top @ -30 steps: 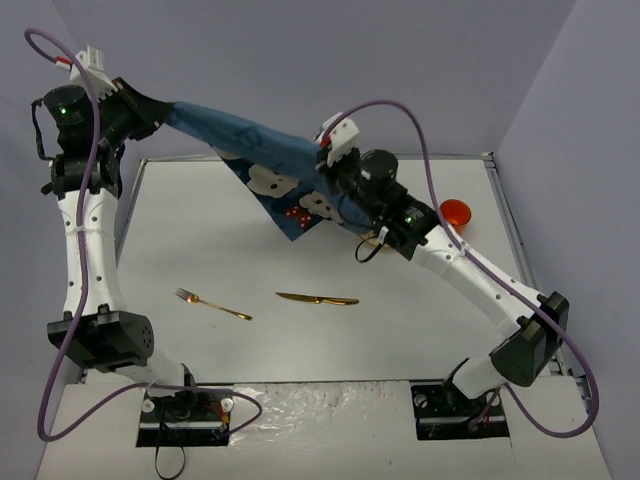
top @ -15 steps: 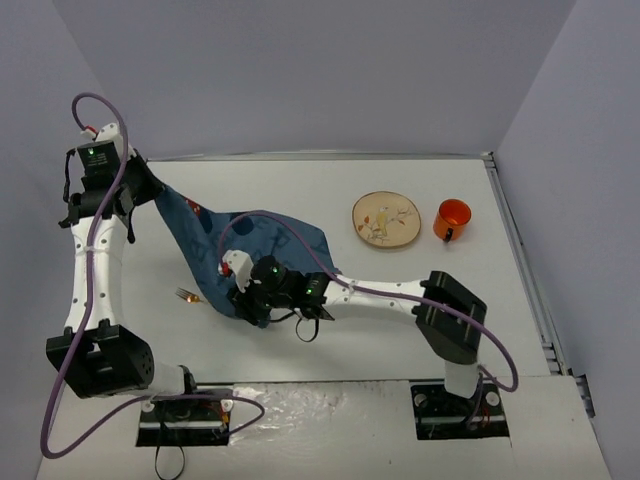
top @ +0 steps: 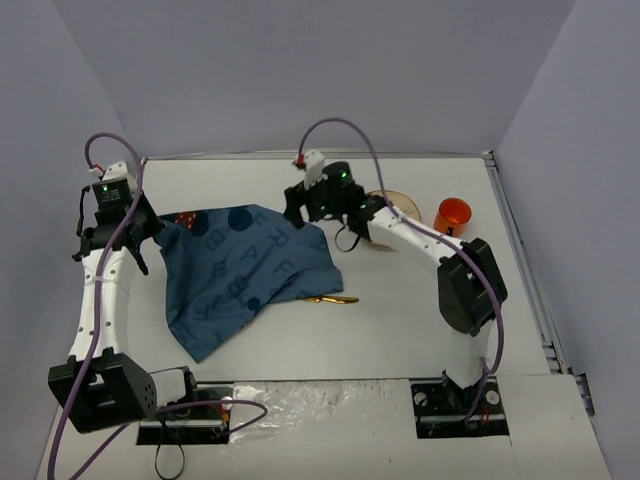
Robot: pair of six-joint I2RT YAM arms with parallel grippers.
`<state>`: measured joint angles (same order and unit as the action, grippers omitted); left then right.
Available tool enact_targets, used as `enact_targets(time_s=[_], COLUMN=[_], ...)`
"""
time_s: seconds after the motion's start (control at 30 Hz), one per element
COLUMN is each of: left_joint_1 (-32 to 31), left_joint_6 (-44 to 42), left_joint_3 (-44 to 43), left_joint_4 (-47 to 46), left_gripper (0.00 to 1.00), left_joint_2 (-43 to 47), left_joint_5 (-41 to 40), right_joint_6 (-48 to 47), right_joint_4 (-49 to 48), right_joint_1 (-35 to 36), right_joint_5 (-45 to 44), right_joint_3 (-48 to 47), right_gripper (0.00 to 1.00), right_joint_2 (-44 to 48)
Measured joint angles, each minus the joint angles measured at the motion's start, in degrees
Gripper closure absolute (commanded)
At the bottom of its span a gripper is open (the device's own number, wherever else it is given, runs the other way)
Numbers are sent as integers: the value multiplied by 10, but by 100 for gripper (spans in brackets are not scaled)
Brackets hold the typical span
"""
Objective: Set the dinner table for one person
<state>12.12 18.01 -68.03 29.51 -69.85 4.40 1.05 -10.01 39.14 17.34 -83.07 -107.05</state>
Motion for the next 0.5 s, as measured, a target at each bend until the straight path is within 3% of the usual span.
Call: enact_targets(time_s=[0.17,0.5], left_joint_1=[0,0], left_joint_6=[-5,-11], left_joint_3=[12,12], left_joint_4=[-7,-13], left_gripper=[100,100], left_joint_2=[0,0], left_joint_5=[-4,-4], right_joint_6=[-17,-54], right_joint_4=[-5,9], right_joint_1=[-103,-110], right_joint_5=[12,85], right_joint_3=[-47,-91], right_gripper=[29,31], right_joint_2=[-61,-224])
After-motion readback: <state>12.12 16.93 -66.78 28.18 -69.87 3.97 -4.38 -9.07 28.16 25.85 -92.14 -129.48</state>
